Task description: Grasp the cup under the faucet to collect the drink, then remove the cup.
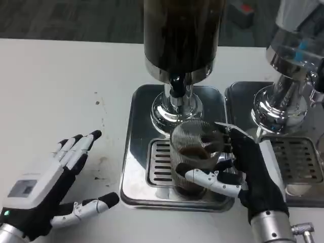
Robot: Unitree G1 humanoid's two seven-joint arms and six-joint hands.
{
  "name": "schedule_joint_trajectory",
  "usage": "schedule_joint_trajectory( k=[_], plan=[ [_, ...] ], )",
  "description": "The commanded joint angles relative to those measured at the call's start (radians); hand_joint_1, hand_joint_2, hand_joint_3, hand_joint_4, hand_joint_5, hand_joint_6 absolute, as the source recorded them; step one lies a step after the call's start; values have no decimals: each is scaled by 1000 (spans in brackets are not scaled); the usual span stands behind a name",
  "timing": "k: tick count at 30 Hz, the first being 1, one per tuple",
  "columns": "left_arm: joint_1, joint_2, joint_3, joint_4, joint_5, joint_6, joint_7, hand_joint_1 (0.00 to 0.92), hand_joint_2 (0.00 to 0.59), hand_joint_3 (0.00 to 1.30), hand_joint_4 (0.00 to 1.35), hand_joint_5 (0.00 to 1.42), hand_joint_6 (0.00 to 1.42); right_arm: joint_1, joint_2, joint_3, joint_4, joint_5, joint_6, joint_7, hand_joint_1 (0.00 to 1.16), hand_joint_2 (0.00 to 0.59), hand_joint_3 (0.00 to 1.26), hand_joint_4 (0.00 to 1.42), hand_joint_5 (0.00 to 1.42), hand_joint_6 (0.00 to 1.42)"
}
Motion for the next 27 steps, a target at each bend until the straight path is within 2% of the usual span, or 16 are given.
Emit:
schedule_joint_trajectory(
  k=[1, 12, 18, 27],
  plan=[
    [23, 19, -6, -27, 17, -2, 29, 0, 107, 0, 0, 0, 0, 14, -19, 7, -57, -6, -51, 2, 933, 214, 511, 603, 583, 776],
    [97, 42, 6, -91, 25, -3, 83, 0, 106, 0, 0, 0, 0, 91, -65, 40, -157, 6, -45, 46, 933, 214, 511, 603, 593, 797],
    [147, 40, 20, -128, 17, -3, 103, 0, 105, 0, 0, 0, 0, 137, -84, 54, -229, -1, -38, 79, 933, 216, 511, 603, 593, 799],
    [206, 37, 34, -184, 7, 13, 101, 0, 104, 0, 0, 0, 0, 148, -99, 70, -252, -2, -51, 101, 933, 220, 511, 603, 593, 801]
  ],
)
